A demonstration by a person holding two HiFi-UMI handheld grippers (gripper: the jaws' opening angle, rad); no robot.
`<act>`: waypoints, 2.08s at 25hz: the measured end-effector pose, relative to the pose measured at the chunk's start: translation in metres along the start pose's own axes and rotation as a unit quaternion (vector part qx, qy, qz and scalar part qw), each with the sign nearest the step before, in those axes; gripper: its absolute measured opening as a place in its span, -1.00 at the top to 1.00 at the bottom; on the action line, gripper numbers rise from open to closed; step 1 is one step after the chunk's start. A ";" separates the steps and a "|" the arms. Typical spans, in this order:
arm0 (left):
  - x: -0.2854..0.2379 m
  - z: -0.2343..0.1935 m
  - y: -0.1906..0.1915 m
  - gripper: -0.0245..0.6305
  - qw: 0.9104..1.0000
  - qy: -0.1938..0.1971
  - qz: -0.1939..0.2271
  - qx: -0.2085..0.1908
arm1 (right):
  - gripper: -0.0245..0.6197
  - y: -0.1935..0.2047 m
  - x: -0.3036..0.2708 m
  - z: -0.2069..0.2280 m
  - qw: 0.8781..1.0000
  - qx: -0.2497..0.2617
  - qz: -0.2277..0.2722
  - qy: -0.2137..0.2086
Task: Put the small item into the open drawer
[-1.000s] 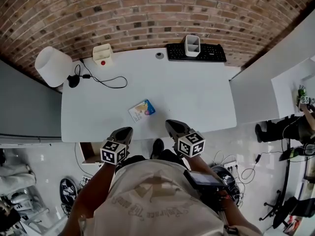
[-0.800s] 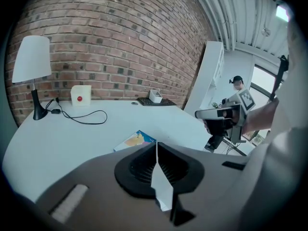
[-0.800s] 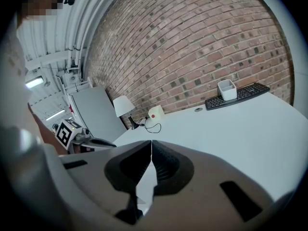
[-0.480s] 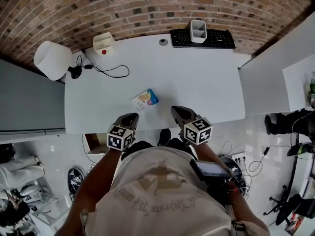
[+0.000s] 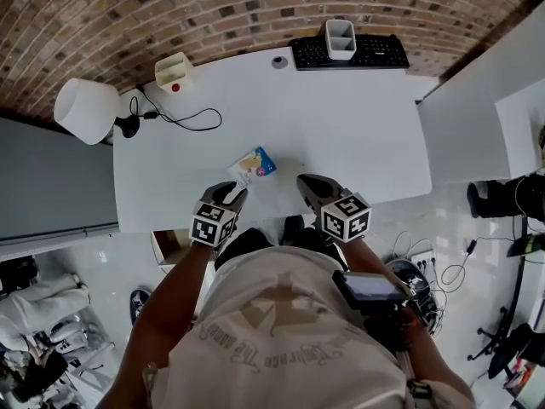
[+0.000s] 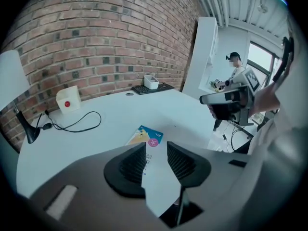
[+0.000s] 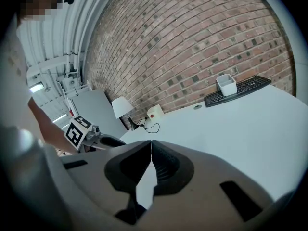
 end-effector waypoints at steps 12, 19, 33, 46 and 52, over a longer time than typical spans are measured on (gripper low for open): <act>-0.027 -0.012 -0.009 0.07 0.996 0.036 -0.059 -0.061 | 0.90 -0.001 -0.006 0.003 1.000 -0.008 0.000 0.021; -0.047 -0.015 -0.007 -0.06 0.988 0.045 -0.105 -0.100 | 0.90 -0.001 -0.001 0.012 0.999 -0.018 0.009 0.039; -0.087 -0.026 -0.011 -0.22 0.966 0.042 -0.193 -0.166 | 0.90 -0.003 0.021 0.046 0.997 -0.040 0.018 0.070; -0.109 -0.031 -0.005 -0.26 0.944 0.043 -0.255 -0.207 | 0.90 -0.005 0.026 0.058 0.996 -0.044 0.016 0.082; -0.113 -0.027 -0.002 -0.27 0.938 0.049 -0.273 -0.210 | 0.90 -0.005 0.025 0.056 0.996 -0.043 0.015 0.081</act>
Point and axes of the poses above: the fingertips, and each gripper's own axes: x backward along the fingers, z to its right, y out of its underside, the point moved 5 cm from there along x, backward along the fingers, and after that the axes turned 3 degrees about x, right-handed, at the moved point
